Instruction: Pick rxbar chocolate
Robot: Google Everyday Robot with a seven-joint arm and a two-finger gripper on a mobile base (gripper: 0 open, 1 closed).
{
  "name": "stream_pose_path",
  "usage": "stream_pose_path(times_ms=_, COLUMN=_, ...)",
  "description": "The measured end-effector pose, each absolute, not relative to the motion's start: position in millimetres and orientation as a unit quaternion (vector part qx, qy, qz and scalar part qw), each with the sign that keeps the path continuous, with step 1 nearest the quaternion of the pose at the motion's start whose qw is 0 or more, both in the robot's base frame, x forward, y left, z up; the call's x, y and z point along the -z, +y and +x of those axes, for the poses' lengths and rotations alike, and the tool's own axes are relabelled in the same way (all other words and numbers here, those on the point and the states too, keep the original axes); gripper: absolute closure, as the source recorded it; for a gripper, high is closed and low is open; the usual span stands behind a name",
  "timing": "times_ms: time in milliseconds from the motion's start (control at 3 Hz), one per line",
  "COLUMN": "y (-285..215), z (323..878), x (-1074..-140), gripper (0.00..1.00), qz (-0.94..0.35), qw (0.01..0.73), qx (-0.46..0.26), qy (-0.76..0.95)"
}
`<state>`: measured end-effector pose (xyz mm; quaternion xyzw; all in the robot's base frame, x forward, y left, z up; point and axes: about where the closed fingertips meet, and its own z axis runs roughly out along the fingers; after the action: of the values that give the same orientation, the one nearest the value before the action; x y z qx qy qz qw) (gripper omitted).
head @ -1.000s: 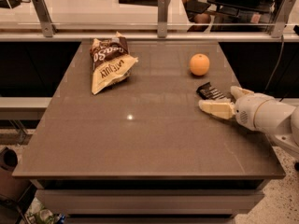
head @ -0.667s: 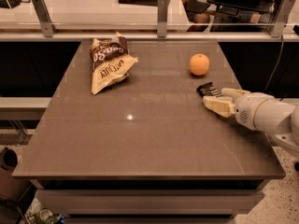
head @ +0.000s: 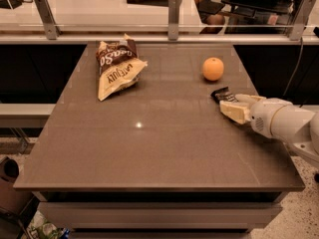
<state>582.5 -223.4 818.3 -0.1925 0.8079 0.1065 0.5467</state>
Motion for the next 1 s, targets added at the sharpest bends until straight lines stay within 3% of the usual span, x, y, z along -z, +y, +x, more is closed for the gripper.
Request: stream_pose_path(times_ms=1000, y=-236.2, z=602.2, x=-872.8, gripper=1.00, qz=-0.226, qw=0.575, qx=-0.119, qy=0.777)
